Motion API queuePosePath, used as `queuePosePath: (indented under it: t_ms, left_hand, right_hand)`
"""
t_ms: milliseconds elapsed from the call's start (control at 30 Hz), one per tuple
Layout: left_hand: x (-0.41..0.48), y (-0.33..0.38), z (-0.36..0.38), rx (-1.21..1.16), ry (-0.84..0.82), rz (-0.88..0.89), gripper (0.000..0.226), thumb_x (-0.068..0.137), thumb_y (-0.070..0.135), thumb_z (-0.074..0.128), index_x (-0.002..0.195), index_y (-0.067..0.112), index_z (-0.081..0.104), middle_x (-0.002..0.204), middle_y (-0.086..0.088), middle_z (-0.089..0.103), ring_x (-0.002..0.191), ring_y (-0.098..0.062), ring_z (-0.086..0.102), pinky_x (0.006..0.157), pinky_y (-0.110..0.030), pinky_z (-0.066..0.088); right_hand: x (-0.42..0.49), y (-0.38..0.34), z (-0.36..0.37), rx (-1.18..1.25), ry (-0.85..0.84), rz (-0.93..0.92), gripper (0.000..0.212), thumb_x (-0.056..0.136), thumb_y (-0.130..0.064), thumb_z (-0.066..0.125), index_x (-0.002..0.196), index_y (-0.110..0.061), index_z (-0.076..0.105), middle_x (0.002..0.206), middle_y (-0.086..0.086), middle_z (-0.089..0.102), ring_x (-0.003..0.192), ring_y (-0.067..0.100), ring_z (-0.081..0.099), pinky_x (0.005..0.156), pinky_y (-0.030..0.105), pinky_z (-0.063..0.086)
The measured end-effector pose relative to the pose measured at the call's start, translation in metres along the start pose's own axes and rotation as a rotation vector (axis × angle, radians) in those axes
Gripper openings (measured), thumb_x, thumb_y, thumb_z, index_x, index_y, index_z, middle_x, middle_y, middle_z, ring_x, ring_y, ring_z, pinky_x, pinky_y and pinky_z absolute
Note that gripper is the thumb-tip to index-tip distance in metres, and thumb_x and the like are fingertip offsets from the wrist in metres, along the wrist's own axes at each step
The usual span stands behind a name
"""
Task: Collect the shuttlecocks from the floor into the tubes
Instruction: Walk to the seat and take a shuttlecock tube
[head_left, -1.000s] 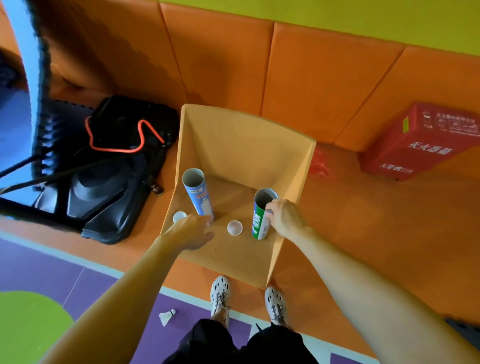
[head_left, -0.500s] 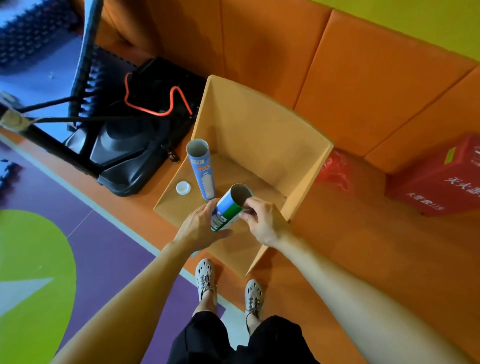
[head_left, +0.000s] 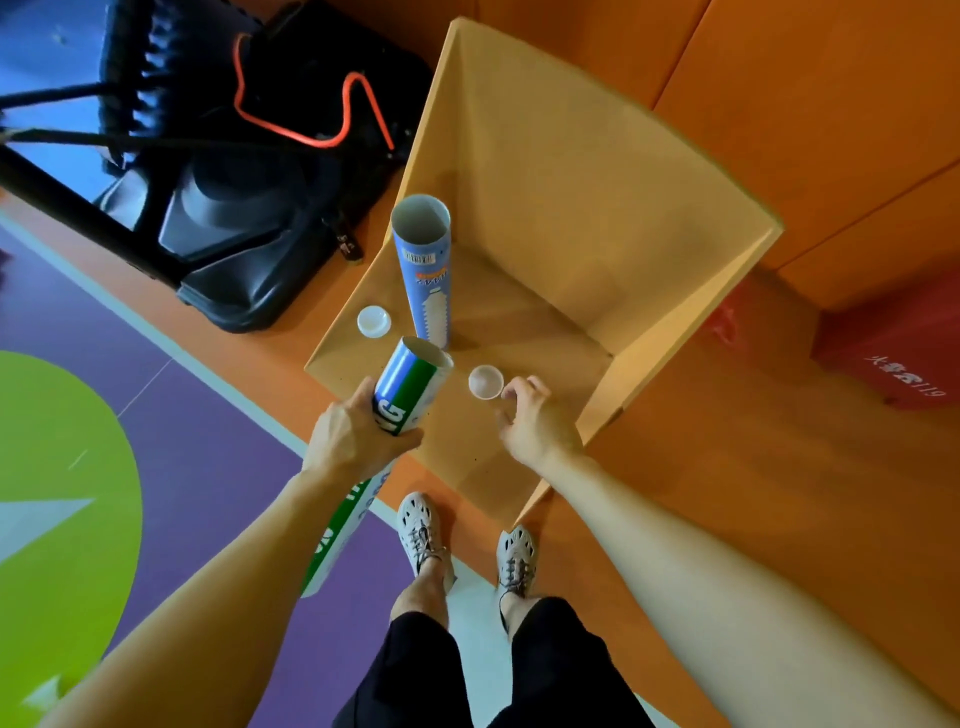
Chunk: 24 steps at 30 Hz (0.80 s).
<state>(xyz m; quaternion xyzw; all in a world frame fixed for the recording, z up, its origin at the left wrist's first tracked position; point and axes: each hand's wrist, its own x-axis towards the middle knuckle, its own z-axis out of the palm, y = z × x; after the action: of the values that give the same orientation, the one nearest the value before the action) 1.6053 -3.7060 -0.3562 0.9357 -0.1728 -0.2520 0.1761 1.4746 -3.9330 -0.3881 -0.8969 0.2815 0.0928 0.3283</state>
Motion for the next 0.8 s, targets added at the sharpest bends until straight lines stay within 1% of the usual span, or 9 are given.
queuePosePath:
  t_ms: [100,233,300,367,433,500,567,700,800]
  left_hand:
    - [0.025,-0.023,0.016,0.011,0.026,0.058,0.061,0.072,0.050,0.095,0.115,0.032,0.056,0.084,0.007,0.067,0.071,-0.018,0.063,0.056,-0.026,0.040]
    - [0.055,-0.057,0.049,0.056,0.052,0.145,0.063,0.069,0.054,0.094,0.117,0.034,0.057,0.083,0.006,0.069,0.073,-0.024,0.067,0.064,-0.036,0.055]
    - [0.070,-0.073,0.063,0.073,0.062,0.167,0.062,0.069,0.055,0.093,0.114,0.033,0.056,0.083,0.005,0.069,0.073,-0.024,0.066,0.066,-0.038,0.057]
    - [0.084,-0.088,0.074,0.085,0.075,0.184,0.062,0.067,0.057,0.092,0.111,0.036,0.054,0.082,0.005,0.068,0.072,-0.024,0.065,0.063,-0.036,0.054]
    - [0.096,-0.101,0.083,0.086,0.085,0.188,0.062,0.065,0.058,0.091,0.111,0.041,0.054,0.081,0.008,0.067,0.072,-0.021,0.065,0.062,-0.033,0.052]
    - [0.101,-0.110,0.087,0.081,0.084,0.181,0.062,0.062,0.061,0.089,0.110,0.041,0.055,0.081,0.009,0.067,0.072,-0.020,0.065,0.063,-0.036,0.056]
    - [0.098,-0.115,0.085,0.074,0.082,0.160,0.061,0.062,0.063,0.088,0.108,0.039,0.056,0.080,0.010,0.067,0.072,-0.020,0.065,0.065,-0.038,0.059]
    - [0.073,-0.116,0.067,0.018,0.081,0.109,0.064,0.061,0.065,0.089,0.108,0.036,0.057,0.080,0.010,0.067,0.072,-0.021,0.065,0.066,-0.040,0.059]
    - [0.037,-0.115,0.041,-0.054,0.083,0.062,0.067,0.063,0.065,0.093,0.113,0.039,0.057,0.084,0.011,0.069,0.074,-0.018,0.067,0.068,-0.040,0.060]
  right_hand:
    - [0.034,0.007,0.036,-0.099,-0.026,0.060,0.030,0.096,-0.029,0.066,0.118,-0.011,0.058,0.124,0.006,0.056,0.092,0.031,0.067,0.069,0.031,0.039]
    - [0.088,0.023,0.086,-0.160,-0.003,0.055,0.041,0.090,-0.030,0.069,0.125,-0.011,0.056,0.128,0.012,0.055,0.103,0.036,0.065,0.073,0.035,0.047]
    - [0.113,0.036,0.108,-0.212,-0.008,0.052,0.060,0.087,-0.035,0.072,0.139,-0.014,0.053,0.139,0.013,0.053,0.117,0.037,0.061,0.087,0.041,0.053]
    - [0.133,0.051,0.125,-0.290,-0.058,0.047,0.083,0.085,-0.043,0.077,0.156,-0.021,0.041,0.152,0.013,0.047,0.133,0.038,0.053,0.103,0.047,0.051]
    - [0.146,0.065,0.139,-0.353,-0.104,0.025,0.088,0.085,-0.047,0.079,0.160,-0.023,0.037,0.157,0.012,0.046,0.138,0.037,0.048,0.110,0.047,0.046]
    - [0.155,0.076,0.149,-0.380,-0.103,-0.004,0.078,0.087,-0.046,0.076,0.154,-0.021,0.046,0.153,0.011,0.049,0.137,0.037,0.049,0.110,0.044,0.046]
    - [0.153,0.077,0.150,-0.372,-0.093,-0.008,0.073,0.082,-0.047,0.076,0.146,-0.018,0.053,0.143,0.011,0.053,0.129,0.036,0.053,0.105,0.042,0.050]
    - [0.124,0.053,0.135,-0.205,-0.135,0.088,0.073,0.075,-0.047,0.079,0.138,-0.018,0.056,0.131,0.008,0.054,0.113,0.035,0.062,0.093,0.041,0.055]
    - [0.090,0.026,0.108,-0.158,-0.195,0.079,0.071,0.076,-0.047,0.080,0.137,-0.022,0.057,0.127,0.004,0.049,0.105,0.034,0.062,0.089,0.038,0.053]
